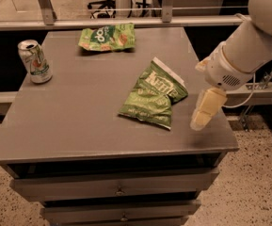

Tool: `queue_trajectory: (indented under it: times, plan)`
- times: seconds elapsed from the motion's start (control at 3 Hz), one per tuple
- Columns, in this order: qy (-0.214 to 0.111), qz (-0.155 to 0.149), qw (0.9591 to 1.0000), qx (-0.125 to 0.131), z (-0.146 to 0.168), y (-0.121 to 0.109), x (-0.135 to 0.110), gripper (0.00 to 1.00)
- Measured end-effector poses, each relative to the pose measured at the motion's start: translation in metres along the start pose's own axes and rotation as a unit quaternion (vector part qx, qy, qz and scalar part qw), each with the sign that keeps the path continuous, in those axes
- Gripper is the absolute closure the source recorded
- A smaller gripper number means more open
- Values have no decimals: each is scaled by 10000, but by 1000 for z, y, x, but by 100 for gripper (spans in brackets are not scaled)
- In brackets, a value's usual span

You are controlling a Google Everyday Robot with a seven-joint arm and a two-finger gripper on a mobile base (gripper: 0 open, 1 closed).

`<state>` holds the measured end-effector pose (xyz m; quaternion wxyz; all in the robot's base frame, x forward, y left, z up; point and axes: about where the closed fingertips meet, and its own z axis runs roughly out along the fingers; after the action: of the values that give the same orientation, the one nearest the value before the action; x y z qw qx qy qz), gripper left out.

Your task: Move green jalapeno chip bag near green rice chip bag

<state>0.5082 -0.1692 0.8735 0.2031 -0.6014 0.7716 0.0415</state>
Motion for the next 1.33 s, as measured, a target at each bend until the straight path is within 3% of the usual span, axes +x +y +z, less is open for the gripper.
queue_trajectory:
  times: [0.67,1.0,1.33]
  plan:
    - [-583,142,9981,-118,43,-17,-40,0]
    - [-698,320,9966,-306,51,-17,-54,0]
    - [-676,524,9950,-509,55,-15,-62,16]
